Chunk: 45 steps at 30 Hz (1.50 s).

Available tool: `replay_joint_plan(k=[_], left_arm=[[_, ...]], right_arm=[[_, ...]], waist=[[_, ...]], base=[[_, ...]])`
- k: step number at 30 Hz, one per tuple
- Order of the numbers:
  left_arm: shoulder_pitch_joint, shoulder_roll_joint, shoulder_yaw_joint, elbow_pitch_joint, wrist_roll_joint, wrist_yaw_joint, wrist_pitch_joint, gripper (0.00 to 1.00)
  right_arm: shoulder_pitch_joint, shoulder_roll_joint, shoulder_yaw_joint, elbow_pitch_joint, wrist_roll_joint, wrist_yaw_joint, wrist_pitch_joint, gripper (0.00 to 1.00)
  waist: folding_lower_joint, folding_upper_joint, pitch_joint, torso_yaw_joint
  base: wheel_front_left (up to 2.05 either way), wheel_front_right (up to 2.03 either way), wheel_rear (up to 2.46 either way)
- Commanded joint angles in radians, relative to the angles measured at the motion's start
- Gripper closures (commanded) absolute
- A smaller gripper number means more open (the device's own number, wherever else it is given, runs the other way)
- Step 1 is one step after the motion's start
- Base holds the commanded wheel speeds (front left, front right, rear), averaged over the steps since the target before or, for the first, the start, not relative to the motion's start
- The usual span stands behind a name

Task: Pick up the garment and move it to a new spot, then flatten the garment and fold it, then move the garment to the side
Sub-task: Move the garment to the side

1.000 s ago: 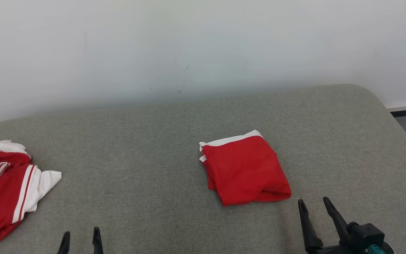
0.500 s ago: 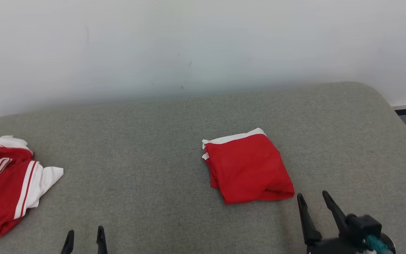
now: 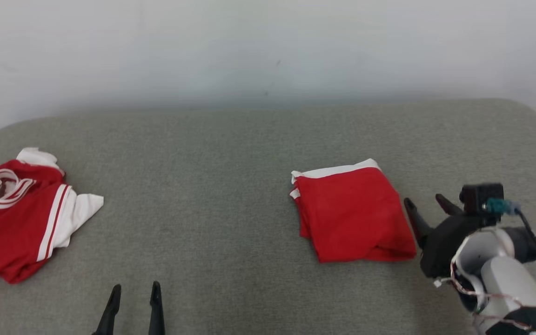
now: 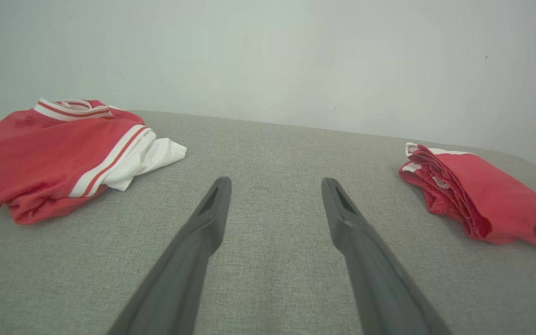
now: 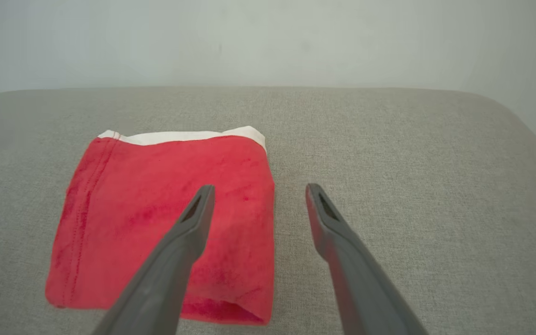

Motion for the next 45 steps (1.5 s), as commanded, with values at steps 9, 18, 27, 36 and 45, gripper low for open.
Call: replay_joint_plan(k=[9,18,27,36,45], left_arm=[[-0.067,0.000,-0.043,-0.014,-0.004,-0.002,-0.001,0.00],[-0.115,0.000,-0.063,-0.011,-0.020,-0.003,-0.001,0.00],[-0.155,0.000,-0.054,0.001,-0.025,-0.007,-0.001,0.00],[-0.181,0.000,-0.016,-0.016,-0.010,-0.024,-0.001,0.00],[-0.243,0.004,0.061,-0.054,0.048,-0.069,-0.001,0.00]], right_arm=[[-0.157,-0.038,-0.025,0.169,-0.032,-0.003,0.181,0.00],[-0.186,-0.008,-0.038,0.281,-0.022,-0.003,0.293,0.00],[-0.189,-0.056,0.063,0.261,-0.032,-0.003,0.337,1.00],[-0.259,-0.149,0.227,0.162,-0.029,-0.004,0.332,1.00],[-0.360,-0.317,0.374,0.074,-0.018,-0.003,0.276,1.00]], waist=[[-0.0001,-0.0001,0.119,0.106],[-0.0001,-0.0001,0.182,0.139],[-0.0001,-0.0001,0.206,0.116],[-0.0001,-0.0001,0.240,0.029],[-0.0001,-0.0001,0.339,-0.140]], base=[[0.00,0.00,0.00],[0.00,0.00,0.00],[0.00,0.00,0.00],[0.00,0.00,0.00],[0.00,0.00,0.00]])
